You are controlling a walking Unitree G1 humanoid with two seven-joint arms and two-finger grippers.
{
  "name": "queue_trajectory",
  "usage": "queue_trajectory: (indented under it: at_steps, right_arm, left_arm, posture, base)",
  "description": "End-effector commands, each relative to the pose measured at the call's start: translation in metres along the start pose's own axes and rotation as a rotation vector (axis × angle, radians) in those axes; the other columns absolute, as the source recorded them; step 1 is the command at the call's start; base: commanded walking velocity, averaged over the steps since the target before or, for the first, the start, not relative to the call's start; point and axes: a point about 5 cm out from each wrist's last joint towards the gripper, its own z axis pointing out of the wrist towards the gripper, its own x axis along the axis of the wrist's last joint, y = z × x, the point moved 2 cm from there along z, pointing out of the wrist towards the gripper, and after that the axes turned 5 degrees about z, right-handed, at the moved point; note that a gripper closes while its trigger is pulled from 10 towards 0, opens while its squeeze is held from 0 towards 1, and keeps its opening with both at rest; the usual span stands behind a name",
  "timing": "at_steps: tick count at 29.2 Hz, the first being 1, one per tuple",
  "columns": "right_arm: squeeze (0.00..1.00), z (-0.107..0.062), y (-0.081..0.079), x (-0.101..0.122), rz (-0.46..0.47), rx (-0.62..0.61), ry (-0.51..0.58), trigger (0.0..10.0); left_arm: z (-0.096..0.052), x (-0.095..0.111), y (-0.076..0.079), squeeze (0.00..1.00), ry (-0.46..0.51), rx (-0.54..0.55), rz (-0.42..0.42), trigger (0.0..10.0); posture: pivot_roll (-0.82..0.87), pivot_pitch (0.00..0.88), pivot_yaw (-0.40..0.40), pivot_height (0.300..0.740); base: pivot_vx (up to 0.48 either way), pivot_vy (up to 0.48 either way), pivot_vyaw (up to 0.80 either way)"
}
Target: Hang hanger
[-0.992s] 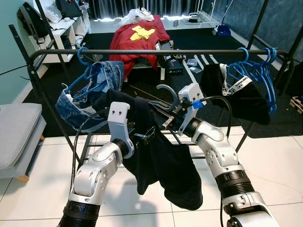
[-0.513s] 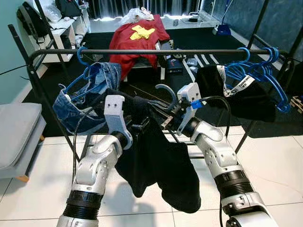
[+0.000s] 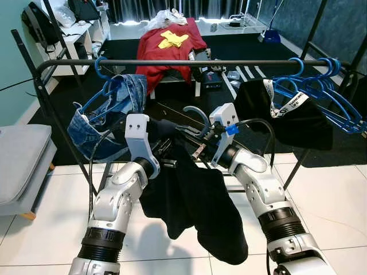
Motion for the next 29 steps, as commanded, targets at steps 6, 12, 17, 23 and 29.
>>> queue_trajectory:
  at_steps: [6,12,17,23,29]
  right_arm:
    - [0.0,-0.012,-0.007,-0.013,-0.014,0.017,-0.034,10.0]
    - [0.0,-0.019,-0.012,-0.024,-0.014,0.019,-0.058,10.0]
    - [0.0,-0.025,-0.016,-0.03,-0.005,0.019,-0.067,10.0]
    - [0.0,-0.041,-0.026,-0.046,0.017,0.011,-0.091,10.0]
    - [0.0,-0.038,-0.02,-0.035,0.017,-0.011,-0.049,10.0]
  left_arm:
    - [-0.002,0.018,-0.032,0.0,0.062,0.119,0.051,0.0]
    - [-0.002,0.023,-0.046,0.0,0.066,0.166,0.104,0.0]
    - [-0.001,0.026,-0.051,0.0,0.065,0.183,0.134,0.0]
    - [0.001,0.034,-0.061,0.0,0.07,0.209,0.222,0.0]
    - [0.0,0.023,-0.045,0.0,0.04,0.136,0.263,0.0]
  posture:
    - [0.05,0.071,0.037,0.74]
    - [0.05,0.072,0.041,0.74]
    - [0.05,0.074,0.046,0.74]
    - [0.05,0.077,0.045,0.74]
    - [0.05,0.078,0.046,0.74]
  base:
    - [0.0,0.0,0.0]
    - [0.0,0.0,0.0]
    - [0.0,0.0,0.0]
    - [0.0,0.0,0.0]
    - [0.0,0.0,0.0]
